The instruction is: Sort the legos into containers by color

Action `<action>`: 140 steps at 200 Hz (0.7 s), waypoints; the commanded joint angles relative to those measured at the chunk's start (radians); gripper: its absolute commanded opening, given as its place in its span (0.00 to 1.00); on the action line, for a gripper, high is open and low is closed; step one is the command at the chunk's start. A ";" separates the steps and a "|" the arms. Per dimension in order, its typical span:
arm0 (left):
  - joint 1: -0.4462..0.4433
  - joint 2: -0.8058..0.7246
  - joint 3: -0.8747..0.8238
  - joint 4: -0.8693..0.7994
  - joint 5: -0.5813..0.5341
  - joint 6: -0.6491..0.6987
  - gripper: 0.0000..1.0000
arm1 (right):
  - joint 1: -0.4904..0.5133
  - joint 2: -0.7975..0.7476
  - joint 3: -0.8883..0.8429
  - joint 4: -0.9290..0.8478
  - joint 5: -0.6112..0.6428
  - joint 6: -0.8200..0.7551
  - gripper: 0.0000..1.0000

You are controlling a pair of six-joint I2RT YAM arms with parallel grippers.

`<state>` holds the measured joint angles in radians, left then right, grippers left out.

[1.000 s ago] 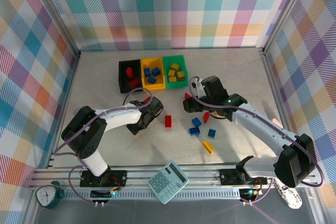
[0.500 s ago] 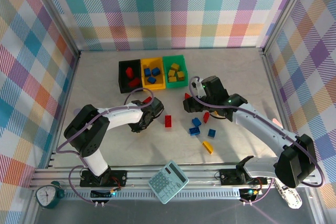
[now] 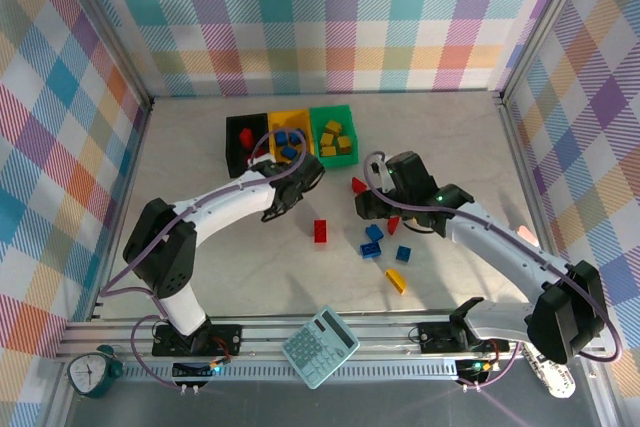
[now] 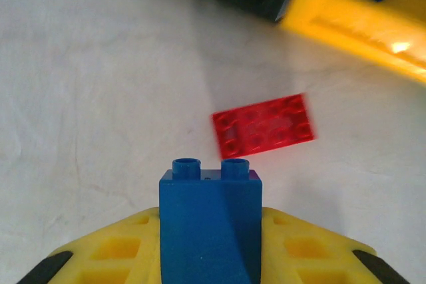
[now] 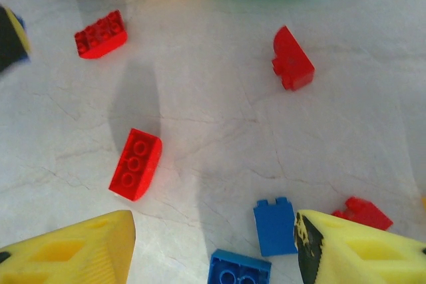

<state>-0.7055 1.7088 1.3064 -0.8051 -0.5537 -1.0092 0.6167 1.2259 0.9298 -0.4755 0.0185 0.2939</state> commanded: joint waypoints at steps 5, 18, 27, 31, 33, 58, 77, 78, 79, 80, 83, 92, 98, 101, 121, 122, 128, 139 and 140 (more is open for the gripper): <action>0.033 0.006 0.102 0.000 -0.029 0.217 0.23 | 0.007 -0.043 -0.029 -0.024 0.017 0.036 0.65; 0.058 0.034 0.136 0.051 0.012 0.295 0.22 | 0.008 -0.057 -0.041 -0.032 0.023 0.035 0.65; 0.076 0.061 0.167 0.085 0.046 0.350 0.22 | 0.008 -0.064 -0.044 -0.036 0.024 0.036 0.65; 0.083 0.077 0.183 0.095 0.063 0.374 0.22 | 0.007 -0.067 -0.046 -0.038 0.025 0.036 0.65; 0.088 0.086 0.192 0.098 0.068 0.384 0.22 | 0.007 -0.068 -0.047 -0.039 0.023 0.036 0.65; 0.143 0.212 0.322 0.121 0.152 0.482 0.21 | 0.007 -0.074 -0.055 -0.041 0.008 0.043 0.65; 0.178 0.301 0.421 0.135 0.200 0.533 0.20 | 0.008 -0.082 -0.061 -0.044 0.002 0.050 0.65; 0.180 0.306 0.426 0.135 0.201 0.534 0.20 | 0.008 -0.083 -0.060 -0.044 0.001 0.051 0.65; 0.181 0.312 0.431 0.135 0.202 0.535 0.20 | 0.008 -0.083 -0.061 -0.044 0.001 0.051 0.65; 0.183 0.317 0.437 0.135 0.204 0.538 0.20 | 0.008 -0.084 -0.061 -0.044 0.000 0.052 0.65; 0.187 0.331 0.452 0.131 0.209 0.543 0.20 | 0.008 -0.087 -0.064 -0.045 -0.001 0.052 0.65; 0.202 0.371 0.508 0.117 0.217 0.553 0.21 | 0.008 -0.094 -0.067 -0.046 -0.007 0.053 0.65; 0.211 0.395 0.540 0.111 0.222 0.560 0.21 | 0.008 -0.098 -0.070 -0.048 -0.012 0.054 0.65; 0.216 0.406 0.555 0.108 0.223 0.563 0.21 | 0.007 -0.100 -0.070 -0.049 -0.012 0.054 0.65; 0.241 0.458 0.625 0.101 0.238 0.582 0.20 | 0.008 -0.108 -0.075 -0.064 -0.009 0.053 0.65; 0.242 0.459 0.627 0.102 0.239 0.583 0.20 | 0.008 -0.109 -0.075 -0.064 -0.008 0.053 0.65; 0.249 0.469 0.637 0.105 0.246 0.591 0.21 | 0.008 -0.111 -0.078 -0.067 -0.005 0.051 0.65; 0.259 0.479 0.647 0.112 0.257 0.602 0.22 | 0.008 -0.112 -0.080 -0.071 -0.003 0.051 0.65; 0.260 0.481 0.648 0.113 0.258 0.602 0.22 | 0.008 -0.112 -0.080 -0.072 -0.003 0.051 0.65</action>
<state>-0.4686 2.1750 1.8988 -0.6796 -0.3340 -0.4679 0.6167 1.1339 0.8627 -0.5228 0.0216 0.3336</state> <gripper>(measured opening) 0.304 0.647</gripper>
